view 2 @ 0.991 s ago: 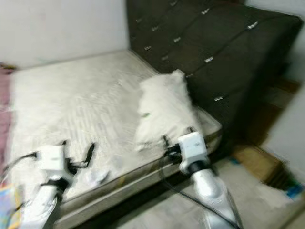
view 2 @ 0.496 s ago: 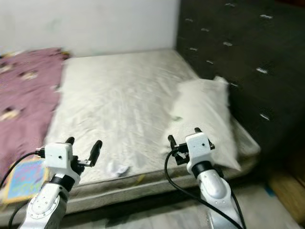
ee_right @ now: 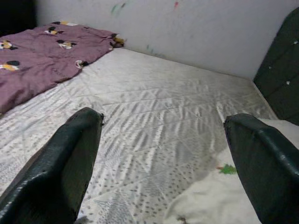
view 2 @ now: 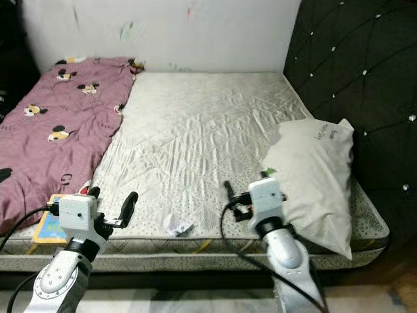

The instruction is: Clean up the room

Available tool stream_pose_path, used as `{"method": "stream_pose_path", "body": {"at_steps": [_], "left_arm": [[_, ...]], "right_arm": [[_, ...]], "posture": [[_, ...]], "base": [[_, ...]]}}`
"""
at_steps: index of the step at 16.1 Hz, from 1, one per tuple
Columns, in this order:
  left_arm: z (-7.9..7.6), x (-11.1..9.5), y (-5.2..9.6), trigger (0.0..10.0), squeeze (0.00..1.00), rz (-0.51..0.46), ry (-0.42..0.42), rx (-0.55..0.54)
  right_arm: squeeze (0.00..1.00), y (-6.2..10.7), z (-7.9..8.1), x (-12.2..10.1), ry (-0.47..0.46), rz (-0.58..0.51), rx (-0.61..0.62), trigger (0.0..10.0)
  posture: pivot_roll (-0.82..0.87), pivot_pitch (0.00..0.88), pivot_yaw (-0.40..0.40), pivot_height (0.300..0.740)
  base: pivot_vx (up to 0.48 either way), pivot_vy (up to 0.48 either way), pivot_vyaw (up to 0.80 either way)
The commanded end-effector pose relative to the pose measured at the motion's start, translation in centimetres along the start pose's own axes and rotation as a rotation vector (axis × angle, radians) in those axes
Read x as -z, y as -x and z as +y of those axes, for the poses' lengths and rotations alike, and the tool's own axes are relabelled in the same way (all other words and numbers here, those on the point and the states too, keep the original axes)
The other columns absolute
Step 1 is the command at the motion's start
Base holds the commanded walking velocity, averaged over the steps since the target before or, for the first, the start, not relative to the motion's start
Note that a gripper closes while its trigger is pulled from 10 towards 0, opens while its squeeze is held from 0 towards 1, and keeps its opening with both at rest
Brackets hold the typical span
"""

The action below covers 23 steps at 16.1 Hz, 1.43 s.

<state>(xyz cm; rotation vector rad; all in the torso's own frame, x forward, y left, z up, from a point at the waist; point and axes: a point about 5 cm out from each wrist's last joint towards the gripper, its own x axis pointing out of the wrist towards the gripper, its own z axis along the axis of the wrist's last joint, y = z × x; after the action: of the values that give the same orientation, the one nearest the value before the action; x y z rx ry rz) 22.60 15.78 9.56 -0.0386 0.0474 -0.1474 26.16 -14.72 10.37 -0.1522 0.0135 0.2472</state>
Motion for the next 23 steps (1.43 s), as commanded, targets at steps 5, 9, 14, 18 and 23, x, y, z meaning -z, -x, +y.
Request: {"method": "stream_pose_path", "body": {"at_steps": [5, 9, 14, 18, 23], "left_arm": [[-0.01, -0.37, -0.09, 10.0, 0.0, -0.016, -0.002, 0.013], [0.06, -0.24, -0.1, 10.0, 0.0, -0.009, -0.002, 0.008], [0.26, 0.11, -0.25, 10.0, 0.0, 0.013, 0.03, -0.01], [0.24, 0.25, -0.23, 10.0, 0.0, 0.023, 0.047, -0.009], [0.11, 0.31, -0.24, 10.0, 0.0, 0.026, 0.049, -0.005]], "right_arm": [[0.0, -0.16, -0.17, -0.09, -0.002, -0.003, -0.005, 10.0], [0.0, -0.22, -0.2, -0.03, 0.004, -0.001, -0.004, 10.0], [0.0, -0.17, -0.18, 0.2, 0.006, 0.003, -0.009, 10.0], [0.0, -0.21, -0.09, 0.29, 0.004, 0.002, -0.015, 10.0], [0.0, -0.22, -0.09, 0.43, 0.002, 0.008, -0.017, 10.0]], "posture": [[-0.03, 0.0, -0.039, 0.74], [-0.03, 0.0, -0.039, 0.74], [-0.03, 0.0, -0.038, 0.74], [-0.02, 0.0, -0.039, 0.74], [-0.02, 0.0, -0.04, 0.74]], "base": [[0.35, 0.0, 0.0], [0.313, 0.0, 0.0], [0.0, 0.0, 0.0], [0.0, 0.459, 0.0], [0.0, 0.48, 0.0]]}}
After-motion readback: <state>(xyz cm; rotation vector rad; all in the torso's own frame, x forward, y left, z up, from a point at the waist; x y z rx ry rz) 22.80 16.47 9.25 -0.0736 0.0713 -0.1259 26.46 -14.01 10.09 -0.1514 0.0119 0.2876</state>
